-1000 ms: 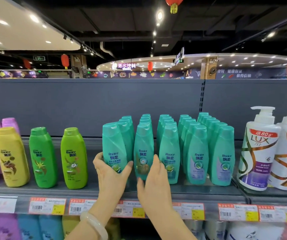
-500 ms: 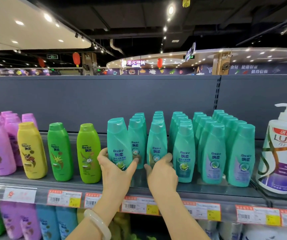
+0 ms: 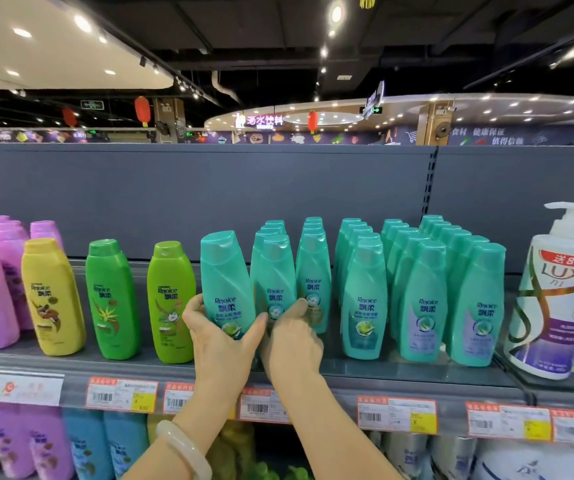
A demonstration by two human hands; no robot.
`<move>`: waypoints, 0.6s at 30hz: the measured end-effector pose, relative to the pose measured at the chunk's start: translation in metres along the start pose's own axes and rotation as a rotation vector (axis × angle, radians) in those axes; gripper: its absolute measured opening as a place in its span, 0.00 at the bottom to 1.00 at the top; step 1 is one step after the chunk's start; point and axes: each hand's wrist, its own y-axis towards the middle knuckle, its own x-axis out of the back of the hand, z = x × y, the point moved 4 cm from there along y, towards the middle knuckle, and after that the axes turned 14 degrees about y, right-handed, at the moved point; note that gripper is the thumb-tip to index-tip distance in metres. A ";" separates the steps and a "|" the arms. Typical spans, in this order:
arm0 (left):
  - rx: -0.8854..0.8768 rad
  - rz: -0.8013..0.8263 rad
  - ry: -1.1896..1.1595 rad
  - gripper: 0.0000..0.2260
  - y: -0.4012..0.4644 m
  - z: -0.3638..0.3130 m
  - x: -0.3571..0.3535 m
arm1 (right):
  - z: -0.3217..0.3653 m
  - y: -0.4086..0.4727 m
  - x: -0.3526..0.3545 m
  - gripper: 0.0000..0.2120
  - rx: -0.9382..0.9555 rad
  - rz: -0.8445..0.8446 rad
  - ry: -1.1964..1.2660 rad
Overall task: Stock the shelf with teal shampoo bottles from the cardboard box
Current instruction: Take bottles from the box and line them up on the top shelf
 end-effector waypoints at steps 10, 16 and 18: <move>0.001 0.034 -0.069 0.34 -0.007 -0.011 -0.012 | -0.011 0.001 0.008 0.21 0.042 0.078 0.118; 0.013 0.048 -0.084 0.35 -0.011 -0.016 -0.015 | -0.013 -0.001 0.010 0.21 0.145 0.140 0.094; 0.015 0.045 -0.085 0.35 -0.012 -0.016 -0.015 | -0.015 -0.002 0.010 0.26 0.172 0.190 0.101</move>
